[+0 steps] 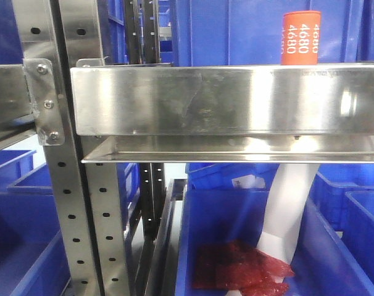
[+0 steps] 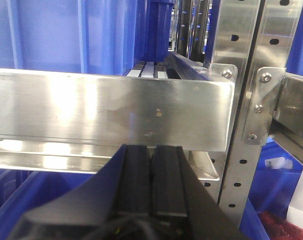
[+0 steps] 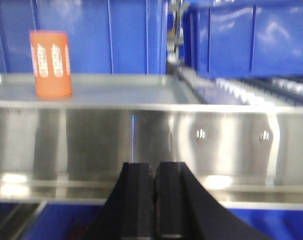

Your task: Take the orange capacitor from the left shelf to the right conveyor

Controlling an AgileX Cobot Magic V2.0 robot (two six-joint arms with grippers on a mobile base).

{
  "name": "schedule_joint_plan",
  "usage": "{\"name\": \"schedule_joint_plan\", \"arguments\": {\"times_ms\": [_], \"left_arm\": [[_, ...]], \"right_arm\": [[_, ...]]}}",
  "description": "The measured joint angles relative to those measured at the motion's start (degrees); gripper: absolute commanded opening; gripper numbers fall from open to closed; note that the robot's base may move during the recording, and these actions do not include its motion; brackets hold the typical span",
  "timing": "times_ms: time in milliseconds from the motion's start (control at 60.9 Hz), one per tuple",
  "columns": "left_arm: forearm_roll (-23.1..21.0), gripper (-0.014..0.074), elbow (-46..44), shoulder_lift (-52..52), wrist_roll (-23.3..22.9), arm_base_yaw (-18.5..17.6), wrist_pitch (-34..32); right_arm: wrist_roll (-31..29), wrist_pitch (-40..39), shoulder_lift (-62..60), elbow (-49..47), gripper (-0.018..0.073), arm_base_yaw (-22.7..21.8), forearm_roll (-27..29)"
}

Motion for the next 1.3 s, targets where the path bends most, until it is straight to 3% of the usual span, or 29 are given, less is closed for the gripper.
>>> {"name": "schedule_joint_plan", "arguments": {"times_ms": [181, 476, 608, 755, 854, 1297], "left_arm": [[0.0, -0.0127, 0.0, 0.0, 0.0, 0.0, 0.0], [0.0, -0.0127, 0.0, 0.0, 0.0, 0.0, 0.0], [0.0, -0.0127, 0.0, 0.0, 0.0, 0.0, 0.0], [0.0, -0.0127, 0.0, 0.0, 0.0, 0.0, 0.0], [0.0, -0.0127, 0.0, 0.0, 0.0, 0.0, 0.0], [0.0, -0.0127, 0.0, 0.0, 0.0, 0.0, 0.0]], "right_arm": [[2.1, 1.7, 0.0, -4.5, 0.0048, 0.0, 0.3], [3.0, 12.6, 12.9, -27.1, 0.0062, 0.2, 0.6], [3.0, 13.0, 22.5, -33.4, 0.0222, 3.7, 0.6], [3.0, 12.4, 32.8, -35.9, 0.0498, 9.3, 0.6], [3.1, 10.8, 39.0, -36.5, 0.0629, 12.7, 0.6], [3.2, -6.6, 64.2, -42.2, 0.0619, 17.8, 0.3]]}}
